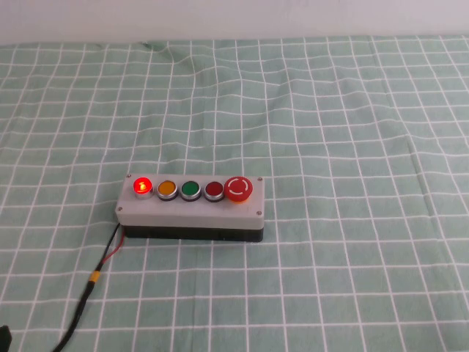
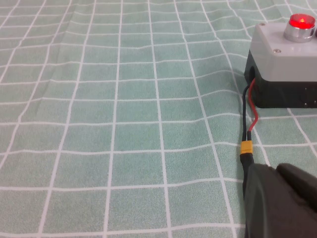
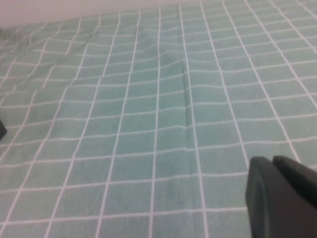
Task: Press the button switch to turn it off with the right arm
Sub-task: 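Press the lit red button on the button box to turn it off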
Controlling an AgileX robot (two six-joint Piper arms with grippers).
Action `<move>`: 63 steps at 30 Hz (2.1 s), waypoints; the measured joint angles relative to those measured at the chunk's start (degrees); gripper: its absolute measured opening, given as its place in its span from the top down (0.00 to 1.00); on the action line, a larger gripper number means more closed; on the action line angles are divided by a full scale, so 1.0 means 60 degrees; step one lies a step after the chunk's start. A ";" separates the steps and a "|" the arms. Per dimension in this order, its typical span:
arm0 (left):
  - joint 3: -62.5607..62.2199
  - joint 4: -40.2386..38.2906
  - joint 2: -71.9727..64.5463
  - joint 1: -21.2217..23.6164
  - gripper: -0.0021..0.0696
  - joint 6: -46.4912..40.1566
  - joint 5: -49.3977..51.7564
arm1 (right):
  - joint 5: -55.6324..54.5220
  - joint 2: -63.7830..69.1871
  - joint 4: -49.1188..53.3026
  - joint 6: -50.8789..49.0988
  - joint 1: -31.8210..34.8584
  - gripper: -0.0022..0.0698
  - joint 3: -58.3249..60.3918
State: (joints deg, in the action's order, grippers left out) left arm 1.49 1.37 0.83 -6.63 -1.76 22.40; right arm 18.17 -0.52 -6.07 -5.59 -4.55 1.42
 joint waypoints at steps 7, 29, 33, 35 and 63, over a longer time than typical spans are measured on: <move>0.0000 0.0000 0.0000 0.0000 0.98 0.0000 0.0000 | 0.0168 0.0000 0.0129 0.0000 0.0000 0.99 0.0000; 0.0000 0.0000 0.0000 0.0000 0.98 0.0000 0.0000 | -0.0877 0.0000 0.1227 0.0018 0.0000 0.99 0.0000; 0.0000 0.0000 0.0000 0.0000 0.98 0.0000 0.0000 | -0.2783 0.0000 0.1257 0.0018 0.0000 0.99 0.0000; 0.0000 0.0000 0.0000 0.0000 0.98 0.0000 0.0000 | -0.3849 0.0000 0.1257 0.0018 0.0000 0.99 0.0000; 0.0000 0.0000 0.0000 0.0000 0.98 0.0000 0.0000 | -0.5764 -0.0046 -0.0096 -0.0017 0.0000 0.99 -0.3779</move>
State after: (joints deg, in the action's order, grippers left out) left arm 1.49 1.37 0.83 -6.63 -1.76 22.40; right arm -16.42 -0.80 -6.64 -5.69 -4.55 -21.25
